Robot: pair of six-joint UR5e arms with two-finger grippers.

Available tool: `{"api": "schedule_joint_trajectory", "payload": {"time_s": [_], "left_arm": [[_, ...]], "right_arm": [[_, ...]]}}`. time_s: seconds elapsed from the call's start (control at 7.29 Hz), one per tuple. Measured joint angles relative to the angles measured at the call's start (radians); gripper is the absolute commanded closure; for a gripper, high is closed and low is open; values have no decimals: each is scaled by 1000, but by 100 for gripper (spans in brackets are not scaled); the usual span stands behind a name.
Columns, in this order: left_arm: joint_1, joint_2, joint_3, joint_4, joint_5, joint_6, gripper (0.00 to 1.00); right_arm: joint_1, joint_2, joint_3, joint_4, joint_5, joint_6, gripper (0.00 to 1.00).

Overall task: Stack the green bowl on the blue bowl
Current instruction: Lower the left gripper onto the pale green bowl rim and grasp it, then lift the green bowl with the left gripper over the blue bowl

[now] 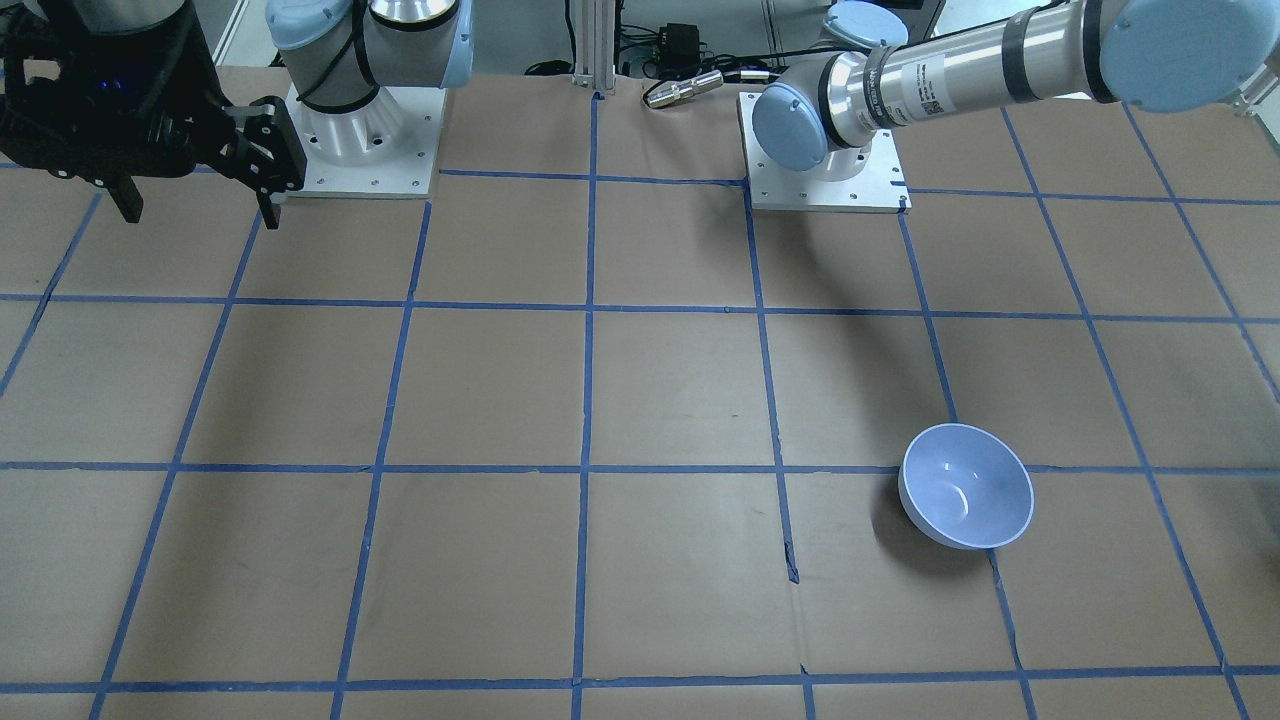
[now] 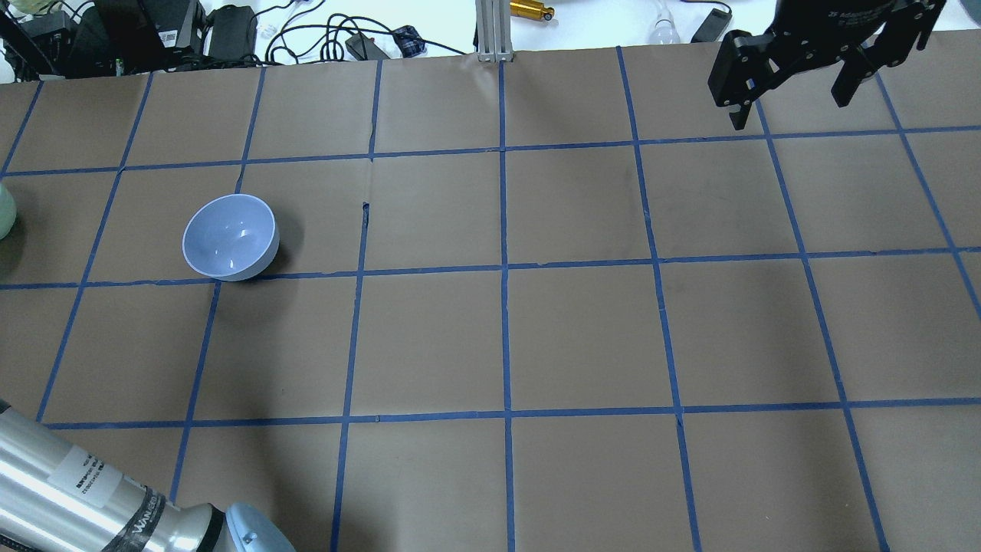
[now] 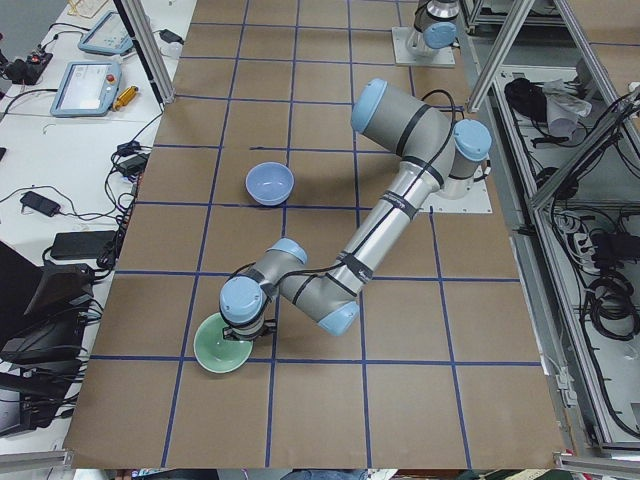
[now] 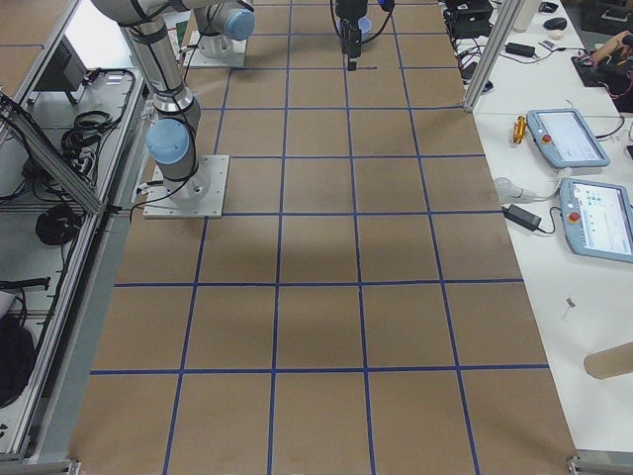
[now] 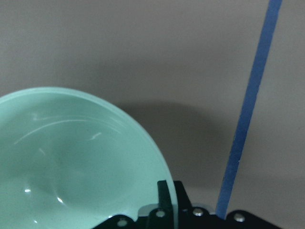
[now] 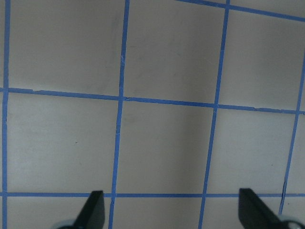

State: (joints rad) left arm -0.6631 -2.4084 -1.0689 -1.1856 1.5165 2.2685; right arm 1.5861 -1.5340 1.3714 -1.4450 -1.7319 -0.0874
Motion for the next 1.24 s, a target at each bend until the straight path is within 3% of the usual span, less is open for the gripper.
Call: {"api": "schedule_joint_trajectory", "payload": {"time_s": [0.55, 1.24], "left_arm": [[-44, 106, -47, -20, 3, -2, 100], [-241, 407, -330, -30, -17, -27, 100]], "right_arm": [[0, 0, 0, 0, 0, 0, 0], [0, 0, 0, 0, 0, 0, 0]]}}
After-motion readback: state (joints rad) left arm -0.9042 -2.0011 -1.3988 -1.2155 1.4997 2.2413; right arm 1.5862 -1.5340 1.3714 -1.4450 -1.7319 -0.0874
